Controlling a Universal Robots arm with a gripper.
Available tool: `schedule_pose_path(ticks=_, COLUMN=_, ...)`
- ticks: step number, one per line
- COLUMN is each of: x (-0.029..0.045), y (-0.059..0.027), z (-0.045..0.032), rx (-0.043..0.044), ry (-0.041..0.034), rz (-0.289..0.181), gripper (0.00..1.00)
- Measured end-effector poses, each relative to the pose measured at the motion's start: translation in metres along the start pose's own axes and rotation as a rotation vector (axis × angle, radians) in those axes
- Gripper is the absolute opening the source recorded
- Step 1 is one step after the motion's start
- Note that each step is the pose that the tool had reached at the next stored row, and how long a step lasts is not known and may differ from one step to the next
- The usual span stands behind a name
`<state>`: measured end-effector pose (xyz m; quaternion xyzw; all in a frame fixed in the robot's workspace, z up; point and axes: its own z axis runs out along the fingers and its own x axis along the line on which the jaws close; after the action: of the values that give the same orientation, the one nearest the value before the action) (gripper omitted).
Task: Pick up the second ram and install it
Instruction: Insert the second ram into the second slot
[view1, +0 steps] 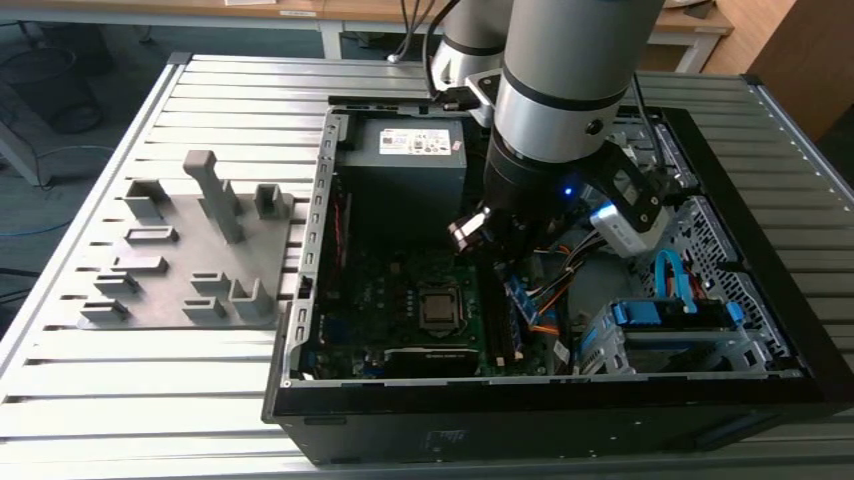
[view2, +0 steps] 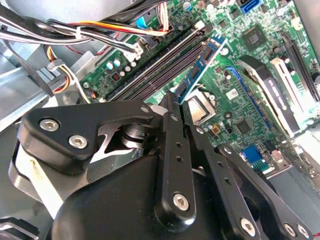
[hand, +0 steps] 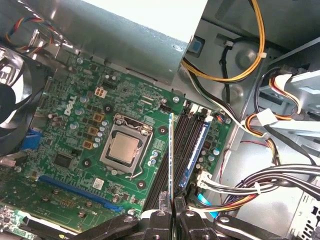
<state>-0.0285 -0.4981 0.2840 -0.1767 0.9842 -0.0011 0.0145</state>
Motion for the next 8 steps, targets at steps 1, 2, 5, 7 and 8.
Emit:
schedule_pose_path(ticks=1, x=0.0000, y=0.0000, z=0.0000, rx=0.0001, ry=0.0001, rz=0.003, gripper=0.14)
schedule_pose_path(ticks=2, x=0.0000, y=0.0000, z=0.0000, rx=0.0002, ry=0.0000, rz=0.006, gripper=0.14)
schedule_pose_path(ticks=5, x=0.0000, y=0.0000, z=0.0000, rx=0.0005, ry=0.0002, rz=0.015, gripper=0.14)
schedule_pose_path(ticks=7, x=0.0000, y=0.0000, z=0.0000, rx=0.0006, ry=0.0001, rz=0.021, gripper=0.14)
schedule_pose_path(ticks=8, x=0.0000, y=0.0000, z=0.0000, rx=0.0006, ry=0.0002, rz=0.024, gripper=0.14)
